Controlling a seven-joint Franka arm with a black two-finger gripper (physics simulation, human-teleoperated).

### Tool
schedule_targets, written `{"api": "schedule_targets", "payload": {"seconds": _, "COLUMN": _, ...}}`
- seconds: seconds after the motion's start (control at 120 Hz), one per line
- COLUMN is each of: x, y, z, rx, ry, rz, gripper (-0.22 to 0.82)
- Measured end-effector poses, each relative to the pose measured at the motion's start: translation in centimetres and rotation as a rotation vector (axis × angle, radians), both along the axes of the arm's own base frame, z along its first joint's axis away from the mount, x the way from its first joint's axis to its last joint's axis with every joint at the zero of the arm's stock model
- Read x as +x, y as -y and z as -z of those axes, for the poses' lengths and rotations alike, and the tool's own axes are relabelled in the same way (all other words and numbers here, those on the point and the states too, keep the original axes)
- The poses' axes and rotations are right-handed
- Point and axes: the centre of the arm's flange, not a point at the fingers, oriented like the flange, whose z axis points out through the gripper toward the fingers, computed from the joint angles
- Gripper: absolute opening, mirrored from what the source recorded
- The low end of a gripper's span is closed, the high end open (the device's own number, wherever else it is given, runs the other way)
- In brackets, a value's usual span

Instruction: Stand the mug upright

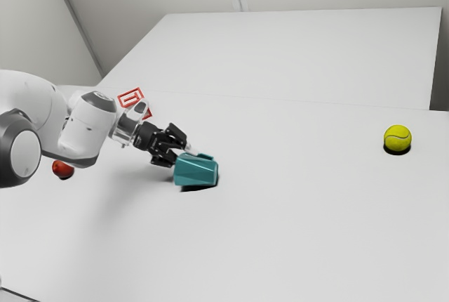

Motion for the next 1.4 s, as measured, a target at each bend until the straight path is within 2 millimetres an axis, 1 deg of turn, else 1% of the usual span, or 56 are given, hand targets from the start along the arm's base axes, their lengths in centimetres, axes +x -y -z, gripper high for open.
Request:
{"api": "schedule_targets", "payload": {"seconds": 0.058, "x": 0.0, "y": 0.1, "z": -0.1, "rx": -0.008, "ry": 0.005, "rz": -0.004, "gripper": 0.07}}
{"api": "schedule_targets", "payload": {"seconds": 0.117, "x": 0.1, "y": 0.1, "z": -0.4, "rx": -0.014, "ry": 0.011, "rz": -0.008, "gripper": 0.01}}
{"api": "schedule_targets", "payload": {"seconds": 0.225, "x": 0.2, "y": 0.4, "z": -0.6, "rx": -0.026, "ry": 0.016, "rz": -0.011, "gripper": -0.07}}
{"api": "schedule_targets", "payload": {"seconds": 0.308, "x": 0.3, "y": 0.7, "z": -0.6, "rx": -0.032, "ry": 0.016, "rz": -0.010, "gripper": -0.11}}
{"api": "schedule_targets", "payload": {"seconds": 0.408, "x": 0.4, "y": 0.9, "z": -1.0, "rx": -0.035, "ry": 0.021, "rz": -0.010, "gripper": -0.14}}
{"api": "schedule_targets", "payload": {"seconds": 0.6, "x": 0.5, "y": 1.0, "z": -1.5, "rx": -0.037, "ry": 0.026, "rz": -0.013, "gripper": -0.14}}
{"api": "schedule_targets", "payload": {"seconds": 0.7, "x": 0.5, "y": 1.0, "z": -2.2, "rx": -0.038, "ry": 0.034, "rz": -0.012, "gripper": -0.15}}
{"api": "schedule_targets", "payload": {"seconds": 0.825, "x": 0.6, "y": 1.0, "z": -3.5, "rx": -0.032, "ry": 0.051, "rz": -0.006, "gripper": -0.15}}
{"api": "schedule_targets", "payload": {"seconds": 0.892, "x": 0.7, "y": 1.3, "z": -4.9, "rx": -0.006, "ry": 0.072, "rz": 0.021, "gripper": -0.15}}
{"api": "schedule_targets", "payload": {"seconds": 1.0, "x": 0.5, "y": 2.4, "z": -7.9, "rx": 0.103, "ry": 0.123, "rz": 0.108, "gripper": -0.15}}
{"api": "schedule_targets", "payload": {"seconds": 1.075, "x": 0.4, "y": 3.6, "z": -9.8, "rx": 0.218, "ry": 0.163, "rz": 0.196, "gripper": -0.16}}
{"api": "schedule_targets", "payload": {"seconds": 1.133, "x": 0.3, "y": 4.6, "z": -10.8, "rx": 0.323, "ry": 0.193, "rz": 0.274, "gripper": -0.16}}
{"api": "schedule_targets", "payload": {"seconds": 1.217, "x": 0.4, "y": 5.6, "z": -11.5, "rx": 0.486, "ry": 0.221, "rz": 0.390, "gripper": -0.16}}
{"api": "schedule_targets", "payload": {"seconds": 1.292, "x": 0.7, "y": 7.3, "z": -12.0, "rx": 0.648, "ry": 0.244, "rz": 0.515, "gripper": -0.16}}
{"api": "schedule_targets", "payload": {"seconds": 1.4, "x": 1.3, "y": 9.6, "z": -11.9, "rx": 0.835, "ry": 0.254, "rz": 0.650, "gripper": -0.16}}
